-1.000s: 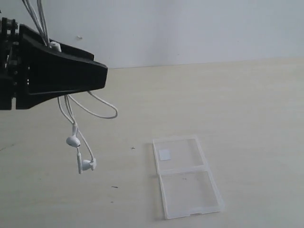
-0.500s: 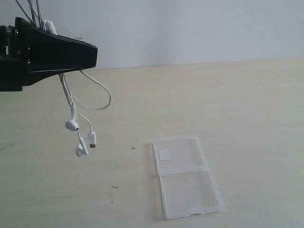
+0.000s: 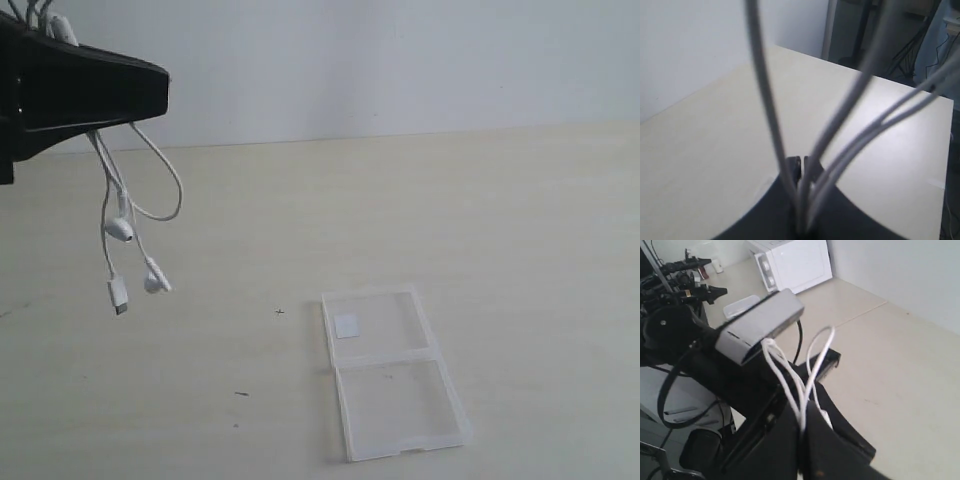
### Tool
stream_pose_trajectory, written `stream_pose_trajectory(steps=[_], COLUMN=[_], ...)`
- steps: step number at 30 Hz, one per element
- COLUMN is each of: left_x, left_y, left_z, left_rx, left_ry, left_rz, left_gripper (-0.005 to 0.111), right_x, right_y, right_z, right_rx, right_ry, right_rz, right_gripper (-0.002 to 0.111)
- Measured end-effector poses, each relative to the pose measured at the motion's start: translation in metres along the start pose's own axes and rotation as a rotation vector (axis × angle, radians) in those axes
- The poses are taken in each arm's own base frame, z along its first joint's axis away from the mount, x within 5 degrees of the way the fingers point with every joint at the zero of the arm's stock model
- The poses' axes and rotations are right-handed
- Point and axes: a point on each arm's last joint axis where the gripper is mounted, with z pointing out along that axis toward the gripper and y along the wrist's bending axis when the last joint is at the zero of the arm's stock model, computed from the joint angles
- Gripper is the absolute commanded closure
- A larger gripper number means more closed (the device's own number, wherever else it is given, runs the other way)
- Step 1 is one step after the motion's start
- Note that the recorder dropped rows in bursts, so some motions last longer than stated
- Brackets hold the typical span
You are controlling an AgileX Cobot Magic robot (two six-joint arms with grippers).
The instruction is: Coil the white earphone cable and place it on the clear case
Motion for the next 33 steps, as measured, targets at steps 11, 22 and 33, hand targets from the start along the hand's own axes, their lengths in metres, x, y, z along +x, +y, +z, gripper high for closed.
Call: stream_pose_trajectory(steps=[11, 22, 33], left_x=[0.0, 0.009, 0.024], left_y=[-0.004, -0.009, -0.008], left_z=[-0.012, -0.014, -0.017], left_rx=[-0.044, -0.008, 0.003], left_ry=[0.017, 0.112, 0.28], left_rz=[0.018, 0.067, 0.171], left_gripper=[0.107, 0.107, 0.107], right_x=[0.02, 0.044, 0.091], right_y=[-0.009, -0.022, -0.039], right_z=[-0.004, 0.005, 0.018], right_rx=[0.124, 0.206, 0.241], right_ry=[0.219, 0.321, 0.468], right_rz=[0.051, 0.11, 0.121], right_gripper=[0.108, 0.108, 0.074])
